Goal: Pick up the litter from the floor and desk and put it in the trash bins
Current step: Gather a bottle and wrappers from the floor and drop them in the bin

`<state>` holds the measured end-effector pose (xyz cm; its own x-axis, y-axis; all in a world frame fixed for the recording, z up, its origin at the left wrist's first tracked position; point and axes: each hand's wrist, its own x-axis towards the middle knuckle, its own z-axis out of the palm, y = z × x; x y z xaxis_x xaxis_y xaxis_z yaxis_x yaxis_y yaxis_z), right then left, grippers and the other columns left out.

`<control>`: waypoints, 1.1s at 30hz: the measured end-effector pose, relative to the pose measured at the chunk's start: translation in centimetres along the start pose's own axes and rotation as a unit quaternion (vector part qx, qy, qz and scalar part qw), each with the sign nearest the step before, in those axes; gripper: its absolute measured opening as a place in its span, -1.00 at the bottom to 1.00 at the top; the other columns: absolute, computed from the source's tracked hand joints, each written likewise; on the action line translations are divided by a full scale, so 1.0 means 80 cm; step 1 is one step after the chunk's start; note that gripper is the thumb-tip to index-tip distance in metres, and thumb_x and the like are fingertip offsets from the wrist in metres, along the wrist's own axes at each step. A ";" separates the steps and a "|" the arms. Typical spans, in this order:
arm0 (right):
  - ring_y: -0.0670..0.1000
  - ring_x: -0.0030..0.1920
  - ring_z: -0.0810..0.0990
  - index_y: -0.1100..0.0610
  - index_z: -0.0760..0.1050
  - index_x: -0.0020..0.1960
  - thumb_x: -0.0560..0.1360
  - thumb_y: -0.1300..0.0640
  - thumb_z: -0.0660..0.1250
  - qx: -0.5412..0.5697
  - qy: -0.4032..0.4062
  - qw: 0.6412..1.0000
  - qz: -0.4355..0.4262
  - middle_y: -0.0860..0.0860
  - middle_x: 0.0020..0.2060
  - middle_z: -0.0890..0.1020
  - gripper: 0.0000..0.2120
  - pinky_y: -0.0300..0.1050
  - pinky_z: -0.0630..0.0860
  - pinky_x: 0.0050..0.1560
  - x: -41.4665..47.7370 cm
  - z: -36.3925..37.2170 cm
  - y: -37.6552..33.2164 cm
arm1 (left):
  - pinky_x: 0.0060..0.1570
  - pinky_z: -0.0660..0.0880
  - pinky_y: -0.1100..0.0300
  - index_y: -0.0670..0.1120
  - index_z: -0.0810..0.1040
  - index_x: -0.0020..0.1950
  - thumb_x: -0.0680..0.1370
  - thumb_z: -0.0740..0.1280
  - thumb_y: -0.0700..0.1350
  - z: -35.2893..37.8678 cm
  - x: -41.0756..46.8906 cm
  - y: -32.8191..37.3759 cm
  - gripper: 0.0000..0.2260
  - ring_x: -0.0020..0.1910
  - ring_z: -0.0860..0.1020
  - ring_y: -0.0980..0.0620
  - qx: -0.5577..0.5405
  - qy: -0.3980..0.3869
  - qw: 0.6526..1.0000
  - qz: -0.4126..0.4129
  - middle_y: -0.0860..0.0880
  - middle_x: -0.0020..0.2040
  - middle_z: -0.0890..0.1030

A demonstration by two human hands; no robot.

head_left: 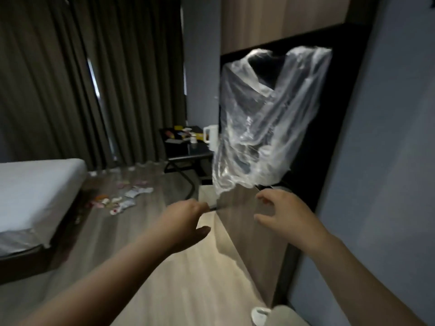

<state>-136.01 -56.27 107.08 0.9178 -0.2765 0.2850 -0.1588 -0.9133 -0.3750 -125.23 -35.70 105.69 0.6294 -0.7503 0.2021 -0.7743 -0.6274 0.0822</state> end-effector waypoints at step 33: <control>-0.13 0.25 0.45 -0.06 0.38 0.34 0.49 -0.06 0.34 -0.004 -0.015 0.955 -0.297 -0.15 0.22 0.49 -0.56 -0.17 0.45 0.21 0.667 0.224 -0.306 | 0.17 0.44 0.23 0.06 0.39 0.36 0.51 0.30 0.11 -0.113 0.245 -0.582 -0.57 0.18 0.48 0.12 0.073 0.158 0.949 -0.263 0.10 0.23 0.50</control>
<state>-76.60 -43.31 115.68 0.8563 0.3004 0.4202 0.3912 -0.9083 -0.1479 -77.46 -19.33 114.65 0.8576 -0.2389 0.4555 -0.3255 -0.9378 0.1210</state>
